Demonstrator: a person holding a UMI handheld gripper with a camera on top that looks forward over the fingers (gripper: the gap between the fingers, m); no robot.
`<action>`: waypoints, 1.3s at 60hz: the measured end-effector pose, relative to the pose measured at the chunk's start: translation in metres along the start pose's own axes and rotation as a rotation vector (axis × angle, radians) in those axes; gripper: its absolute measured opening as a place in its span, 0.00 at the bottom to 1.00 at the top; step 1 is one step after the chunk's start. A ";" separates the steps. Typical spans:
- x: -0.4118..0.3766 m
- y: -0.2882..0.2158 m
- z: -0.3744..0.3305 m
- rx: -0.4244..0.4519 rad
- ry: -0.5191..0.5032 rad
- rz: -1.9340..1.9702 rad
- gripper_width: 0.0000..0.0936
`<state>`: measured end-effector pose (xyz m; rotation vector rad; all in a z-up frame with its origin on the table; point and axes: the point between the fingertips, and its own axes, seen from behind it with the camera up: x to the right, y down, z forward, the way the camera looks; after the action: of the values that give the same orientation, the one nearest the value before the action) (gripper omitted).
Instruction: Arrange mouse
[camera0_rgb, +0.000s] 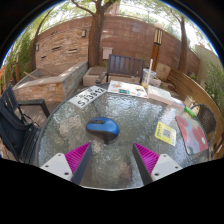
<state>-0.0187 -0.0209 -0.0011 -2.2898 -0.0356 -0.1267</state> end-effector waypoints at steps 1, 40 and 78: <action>-0.001 -0.002 0.005 -0.003 0.000 -0.005 0.90; -0.005 -0.068 0.098 -0.017 -0.104 0.003 0.48; 0.243 -0.242 -0.071 0.438 -0.102 0.156 0.39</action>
<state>0.2007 0.0814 0.2513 -1.8511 0.0576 0.0735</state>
